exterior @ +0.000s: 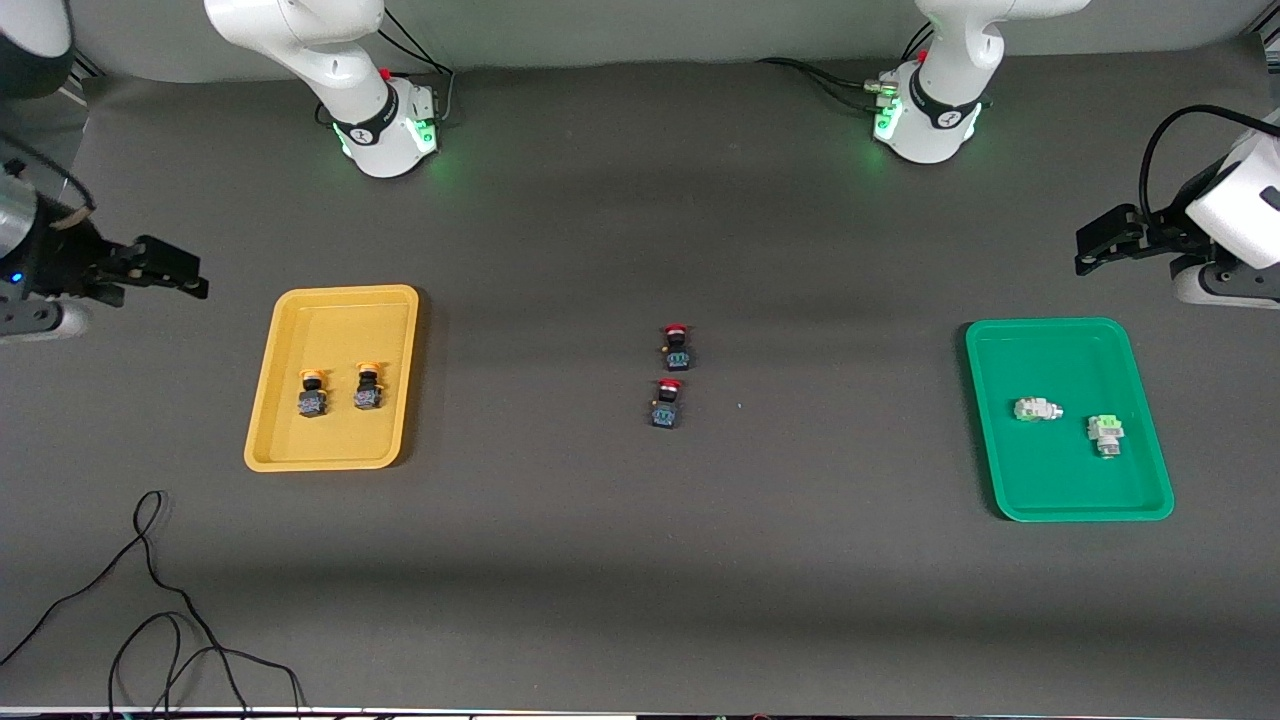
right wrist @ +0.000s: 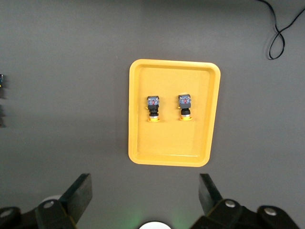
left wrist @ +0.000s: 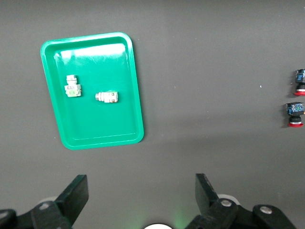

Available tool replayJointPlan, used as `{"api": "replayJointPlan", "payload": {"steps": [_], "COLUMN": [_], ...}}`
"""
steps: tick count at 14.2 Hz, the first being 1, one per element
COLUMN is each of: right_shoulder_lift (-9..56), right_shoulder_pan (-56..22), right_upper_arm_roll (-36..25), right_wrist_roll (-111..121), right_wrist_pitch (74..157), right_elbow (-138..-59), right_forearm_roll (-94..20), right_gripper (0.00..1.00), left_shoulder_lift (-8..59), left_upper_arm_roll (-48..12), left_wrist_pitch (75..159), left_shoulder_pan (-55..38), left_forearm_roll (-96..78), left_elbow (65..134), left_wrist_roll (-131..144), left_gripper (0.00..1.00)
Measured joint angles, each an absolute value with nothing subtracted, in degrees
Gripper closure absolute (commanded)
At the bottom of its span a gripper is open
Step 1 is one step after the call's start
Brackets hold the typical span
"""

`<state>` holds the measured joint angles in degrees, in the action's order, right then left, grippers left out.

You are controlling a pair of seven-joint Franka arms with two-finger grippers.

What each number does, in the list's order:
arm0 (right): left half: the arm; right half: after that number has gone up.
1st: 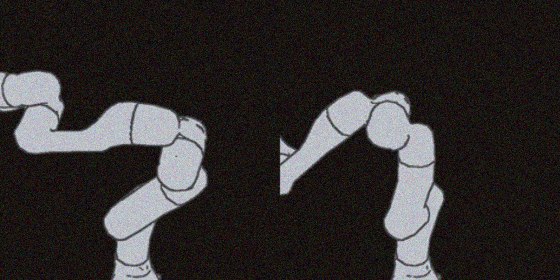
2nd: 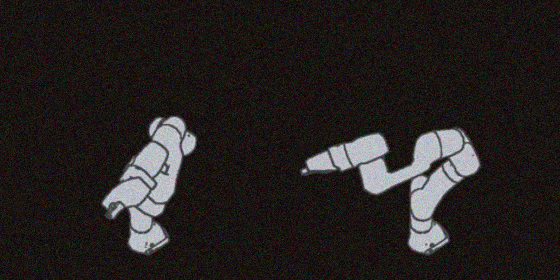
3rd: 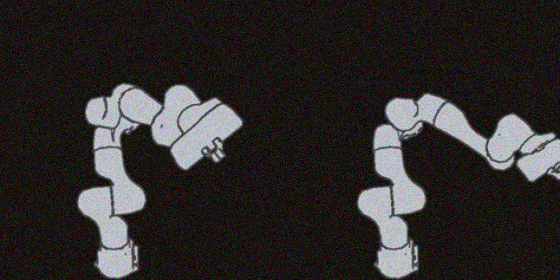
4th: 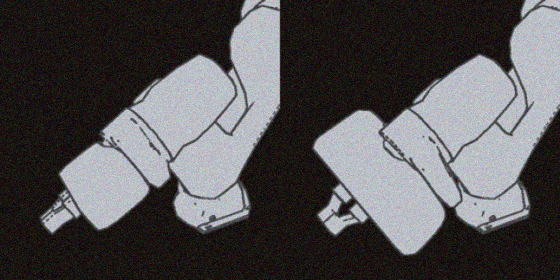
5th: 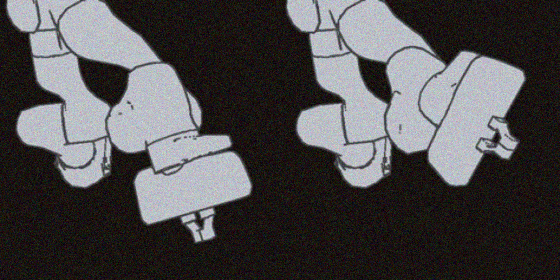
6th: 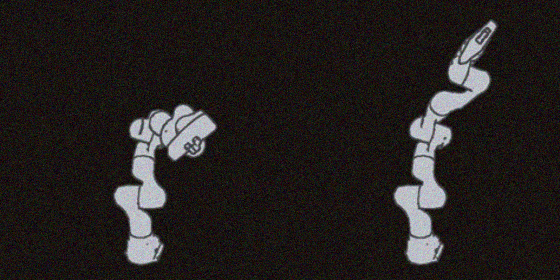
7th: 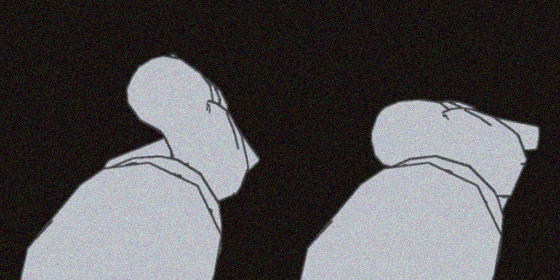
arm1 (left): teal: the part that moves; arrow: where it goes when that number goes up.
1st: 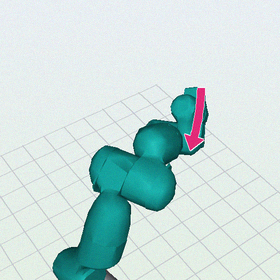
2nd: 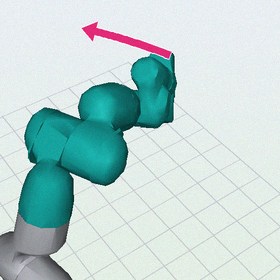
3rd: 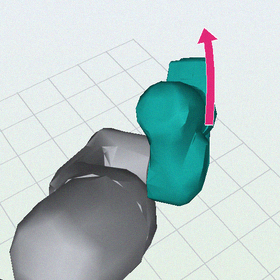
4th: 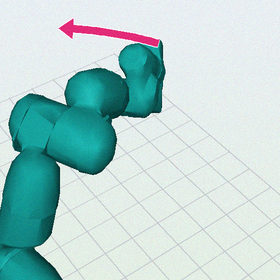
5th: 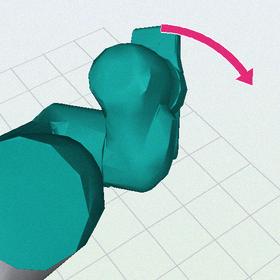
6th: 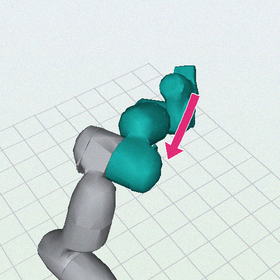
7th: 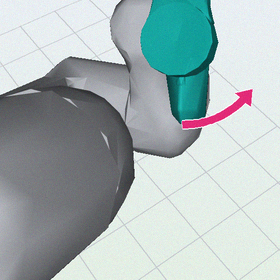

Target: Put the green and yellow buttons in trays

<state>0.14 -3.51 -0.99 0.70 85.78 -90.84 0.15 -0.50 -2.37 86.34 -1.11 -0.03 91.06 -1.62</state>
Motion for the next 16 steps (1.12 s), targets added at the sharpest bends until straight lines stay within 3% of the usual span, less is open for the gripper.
{"api": "replayJointPlan", "payload": {"steps": [4, 16], "right_shoulder_lift": [-2.8, -0.2], "right_shoulder_pan": [-3.6, -1.5], "right_upper_arm_roll": [-0.4, 1.9], "right_wrist_roll": [0.3, 0.1], "right_wrist_pitch": [87.6, 89.0], "right_elbow": [-95.4, -91.9], "right_forearm_roll": [1.4, 1.5], "right_gripper": [0.01, 0.01], "left_shoulder_lift": [-0.2, 0.0], "left_upper_arm_roll": [-2.4, -2.4], "left_wrist_pitch": [86.3, 86.5], "left_shoulder_pan": [-1.1, -1.1], "left_forearm_roll": [0.0, 0.0], "left_elbow": [91.1, 91.1], "left_wrist_roll": [-1.6, -1.6], "left_gripper": [0.0, 0.0]}}
